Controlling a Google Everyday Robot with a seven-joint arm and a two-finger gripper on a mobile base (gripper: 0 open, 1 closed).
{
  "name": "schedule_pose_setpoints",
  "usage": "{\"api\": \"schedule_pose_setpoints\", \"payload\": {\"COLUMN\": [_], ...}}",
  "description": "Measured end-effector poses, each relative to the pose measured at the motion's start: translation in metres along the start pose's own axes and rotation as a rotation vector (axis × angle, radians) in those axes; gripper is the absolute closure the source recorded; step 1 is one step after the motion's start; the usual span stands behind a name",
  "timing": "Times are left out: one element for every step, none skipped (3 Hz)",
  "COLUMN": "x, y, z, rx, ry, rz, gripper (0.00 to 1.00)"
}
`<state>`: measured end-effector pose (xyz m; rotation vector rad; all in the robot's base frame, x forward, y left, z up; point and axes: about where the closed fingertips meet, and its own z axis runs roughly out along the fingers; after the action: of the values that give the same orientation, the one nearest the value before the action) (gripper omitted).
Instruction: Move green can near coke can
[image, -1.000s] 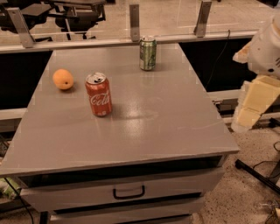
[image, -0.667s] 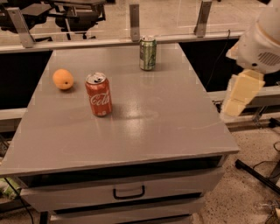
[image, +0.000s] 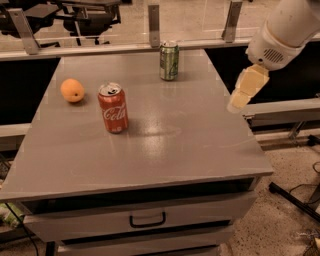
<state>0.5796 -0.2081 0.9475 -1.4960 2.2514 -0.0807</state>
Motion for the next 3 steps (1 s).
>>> {"api": "schedule_pose_setpoints", "payload": {"x": [-0.018,-0.043,-0.074], "y": [-0.035,-0.061,-0.078], "z": [0.022,0.046,0.070], "rx": [0.009,-0.002,-0.008], "ry": [-0.064,-0.128,-0.177], "rz": [0.066,0.123,0.165], "gripper": [0.00,0.00,0.00]}}
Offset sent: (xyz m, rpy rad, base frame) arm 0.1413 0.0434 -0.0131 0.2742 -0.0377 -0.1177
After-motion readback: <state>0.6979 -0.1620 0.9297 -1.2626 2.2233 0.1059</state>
